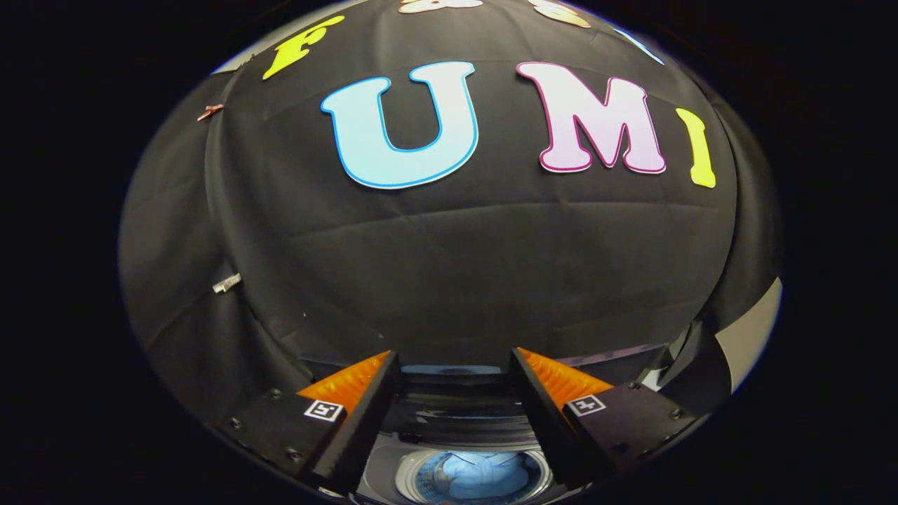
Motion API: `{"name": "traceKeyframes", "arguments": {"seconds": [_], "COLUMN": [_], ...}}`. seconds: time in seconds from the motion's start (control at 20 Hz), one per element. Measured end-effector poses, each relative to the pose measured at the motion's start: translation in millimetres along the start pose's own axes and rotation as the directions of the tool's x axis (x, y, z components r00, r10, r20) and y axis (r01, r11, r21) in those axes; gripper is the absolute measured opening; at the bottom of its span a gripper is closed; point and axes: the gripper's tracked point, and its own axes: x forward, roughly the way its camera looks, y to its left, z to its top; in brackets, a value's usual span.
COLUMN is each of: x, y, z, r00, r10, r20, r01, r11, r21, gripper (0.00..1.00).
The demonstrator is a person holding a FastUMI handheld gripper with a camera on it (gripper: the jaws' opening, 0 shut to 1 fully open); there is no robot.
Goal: Put the clothes into the washing machine and then close the washing machine lid.
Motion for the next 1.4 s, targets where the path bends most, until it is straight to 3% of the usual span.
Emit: {"name": "traceKeyframes", "arguments": {"seconds": [0.3, 0.85, 1.4], "x": [11, 7, -59], "y": [-6, -2, 5], "z": [-9, -17, -54], "r00": [0.998, 0.998, 1.0], "r10": [-0.042, -0.036, 0.0], "r20": [-0.051, -0.047, 0.002], "r01": [0.04, 0.033, 0.0], "r11": [0.999, 0.998, 0.997], "r21": [-0.024, -0.061, -0.077], "gripper": [0.99, 1.0, 1.0]}}
